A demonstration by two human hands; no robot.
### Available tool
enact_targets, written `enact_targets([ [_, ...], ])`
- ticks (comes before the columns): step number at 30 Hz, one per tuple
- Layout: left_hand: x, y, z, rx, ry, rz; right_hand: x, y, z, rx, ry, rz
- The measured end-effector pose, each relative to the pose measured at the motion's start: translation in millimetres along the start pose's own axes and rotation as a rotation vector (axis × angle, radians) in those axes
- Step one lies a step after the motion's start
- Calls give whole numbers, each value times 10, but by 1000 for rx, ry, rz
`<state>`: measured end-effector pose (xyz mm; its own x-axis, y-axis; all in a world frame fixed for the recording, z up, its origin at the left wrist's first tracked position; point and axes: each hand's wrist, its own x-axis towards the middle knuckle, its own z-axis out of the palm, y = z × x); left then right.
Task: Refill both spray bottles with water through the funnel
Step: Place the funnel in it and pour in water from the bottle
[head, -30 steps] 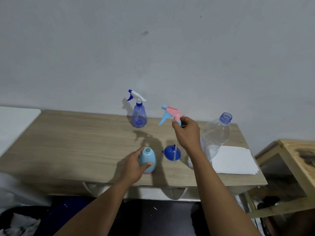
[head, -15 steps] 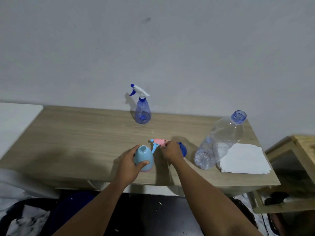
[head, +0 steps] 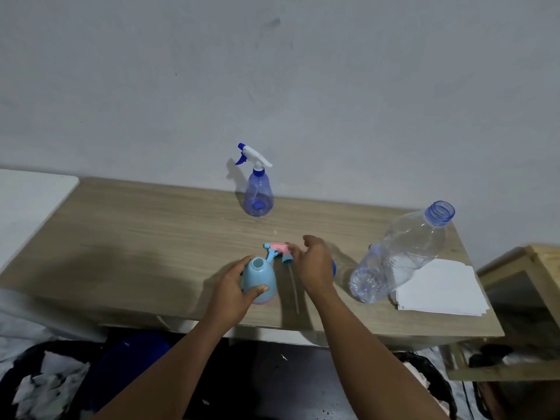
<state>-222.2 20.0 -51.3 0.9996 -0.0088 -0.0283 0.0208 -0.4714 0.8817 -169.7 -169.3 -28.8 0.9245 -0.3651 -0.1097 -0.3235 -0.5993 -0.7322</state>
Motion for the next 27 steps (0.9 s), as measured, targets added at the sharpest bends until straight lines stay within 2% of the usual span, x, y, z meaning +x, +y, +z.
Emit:
enact_targets([
  [2, 4, -28, 17, -3, -9, -3, -48, 111, -150, 125, 132, -53],
  [4, 7, -39, 46, -13, -27, -12, -43, 299, -225, 135, 171, -20],
  [7, 10, 11, 113, -6, -52, -9, 12, 582, -203, 84, 8, 131],
  [9, -3, 69, 167, -3, -68, -5, 17, 690, -155, 81, -99, 148],
  [13, -25, 99, 294, -12, -102, 0, -16, 766, -107, -2, -115, 60],
  [22, -57, 208, 480, -11, -139, 22, -368, 549, -362, 277, 80, -92],
  [25, -47, 256, 502, 9, -158, 41, -451, 417, -515, 267, 122, -164],
  [27, -39, 268, 493, 14, -171, 54, -489, 346, -602, 250, 87, -192],
])
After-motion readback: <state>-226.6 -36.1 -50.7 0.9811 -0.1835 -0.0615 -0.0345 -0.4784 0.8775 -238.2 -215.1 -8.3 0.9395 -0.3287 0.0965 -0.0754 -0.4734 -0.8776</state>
